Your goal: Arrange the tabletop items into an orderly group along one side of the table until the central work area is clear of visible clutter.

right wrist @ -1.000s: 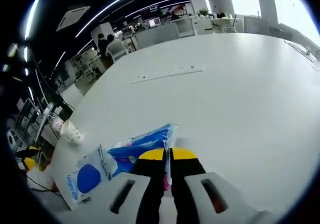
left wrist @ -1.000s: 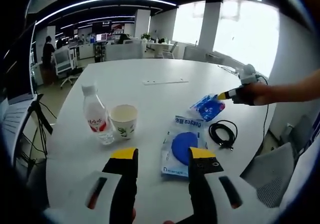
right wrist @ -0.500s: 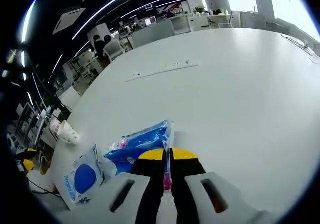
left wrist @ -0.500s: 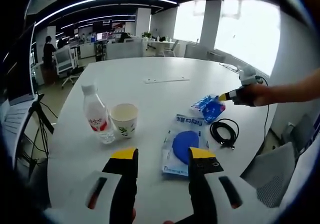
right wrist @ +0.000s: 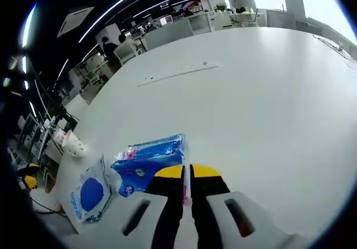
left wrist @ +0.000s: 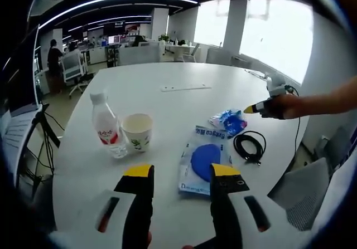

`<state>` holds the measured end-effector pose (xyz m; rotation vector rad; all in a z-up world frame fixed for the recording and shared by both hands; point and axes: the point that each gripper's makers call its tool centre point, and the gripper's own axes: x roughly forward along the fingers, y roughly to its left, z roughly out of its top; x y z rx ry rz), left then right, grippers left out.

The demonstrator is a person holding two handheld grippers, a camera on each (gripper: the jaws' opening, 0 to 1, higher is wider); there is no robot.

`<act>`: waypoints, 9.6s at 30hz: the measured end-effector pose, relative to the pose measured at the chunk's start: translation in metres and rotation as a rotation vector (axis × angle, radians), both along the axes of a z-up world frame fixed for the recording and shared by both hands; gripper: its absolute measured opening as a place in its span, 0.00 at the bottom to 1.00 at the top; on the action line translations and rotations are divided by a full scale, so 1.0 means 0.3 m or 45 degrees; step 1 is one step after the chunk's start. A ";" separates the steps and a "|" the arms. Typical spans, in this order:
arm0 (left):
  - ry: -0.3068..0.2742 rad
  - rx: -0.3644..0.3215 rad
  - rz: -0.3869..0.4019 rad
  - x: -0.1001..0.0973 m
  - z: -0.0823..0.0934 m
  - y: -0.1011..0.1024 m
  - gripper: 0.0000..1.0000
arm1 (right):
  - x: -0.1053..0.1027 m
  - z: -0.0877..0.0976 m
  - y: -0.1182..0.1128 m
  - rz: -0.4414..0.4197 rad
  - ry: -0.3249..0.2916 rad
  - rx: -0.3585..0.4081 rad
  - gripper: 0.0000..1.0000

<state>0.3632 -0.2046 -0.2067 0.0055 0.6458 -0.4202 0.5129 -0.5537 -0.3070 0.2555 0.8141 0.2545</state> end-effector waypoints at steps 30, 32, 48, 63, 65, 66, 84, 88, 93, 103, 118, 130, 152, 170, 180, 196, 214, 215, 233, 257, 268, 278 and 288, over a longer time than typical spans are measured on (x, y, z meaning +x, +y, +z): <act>-0.016 -0.026 -0.039 -0.015 -0.001 -0.048 0.38 | -0.106 0.030 -0.014 0.026 -0.005 -0.013 0.02; -0.015 -0.026 -0.043 -0.017 -0.002 -0.051 0.38 | -0.116 0.031 -0.016 0.029 -0.007 -0.013 0.03; 0.009 -0.033 -0.063 -0.041 -0.040 -0.083 0.38 | -0.198 0.033 0.061 0.281 -0.040 -0.082 0.11; 0.060 -0.056 -0.078 -0.067 -0.079 -0.120 0.39 | -0.241 0.039 0.164 0.549 -0.049 -0.188 0.21; 0.061 -0.056 -0.080 -0.067 -0.079 -0.122 0.39 | -0.240 0.038 0.170 0.562 -0.048 -0.190 0.21; 0.062 -0.055 -0.081 -0.067 -0.080 -0.122 0.39 | -0.240 0.039 0.175 0.567 -0.048 -0.190 0.22; 0.217 -0.035 -0.048 -0.104 -0.175 -0.157 0.39 | -0.218 0.084 0.398 0.785 -0.092 -0.176 0.22; 0.257 -0.033 -0.041 -0.120 -0.201 -0.167 0.39 | -0.209 0.079 0.452 0.826 -0.091 -0.171 0.22; 0.283 -0.035 -0.033 -0.131 -0.218 -0.168 0.39 | -0.201 0.077 0.503 0.885 -0.088 -0.177 0.22; 0.334 -0.064 0.010 -0.145 -0.258 -0.167 0.38 | -0.191 0.056 0.572 1.006 -0.072 -0.219 0.22; 0.421 -0.085 0.031 -0.129 -0.335 -0.205 0.38 | -0.140 -0.005 0.592 1.044 -0.025 -0.279 0.22; 0.511 -0.108 0.077 -0.133 -0.405 -0.225 0.34 | -0.131 -0.068 0.573 1.062 0.035 -0.315 0.22; 0.603 -0.119 0.118 -0.138 -0.440 -0.237 0.05 | -0.219 -0.047 0.560 1.056 0.027 -0.214 0.00; 0.524 -0.097 0.087 -0.060 -0.378 -0.183 0.01 | -0.257 0.029 0.520 0.964 -0.042 -0.185 0.00; 0.485 -0.061 0.060 0.007 -0.349 -0.155 0.00 | -0.289 0.046 0.503 0.888 -0.060 -0.153 0.00; 0.435 -0.024 0.023 0.097 -0.322 -0.141 0.00 | -0.285 0.066 0.490 0.828 -0.066 -0.130 0.00; 0.428 0.034 -0.011 0.196 -0.351 -0.116 0.00 | -0.227 0.058 0.513 0.808 -0.066 -0.133 0.00; 0.428 0.034 -0.008 0.204 -0.351 -0.114 0.00 | -0.224 0.056 0.514 0.812 -0.065 -0.136 0.00; 0.471 0.089 -0.015 0.254 -0.421 -0.085 0.00 | -0.203 -0.033 0.519 0.773 0.020 -0.105 0.00; 0.490 0.030 -0.005 0.205 -0.440 -0.034 0.10 | -0.271 -0.068 0.474 0.752 0.086 -0.062 0.03; 0.494 -0.013 -0.005 0.187 -0.436 -0.029 0.10 | -0.285 -0.067 0.467 0.753 0.095 -0.053 0.04; 0.508 -0.049 -0.012 0.179 -0.444 -0.052 0.01 | -0.294 -0.065 0.491 0.774 0.081 -0.051 0.02; 0.481 -0.068 0.062 0.246 -0.427 -0.050 0.00 | -0.249 -0.062 0.505 0.774 0.069 -0.061 0.02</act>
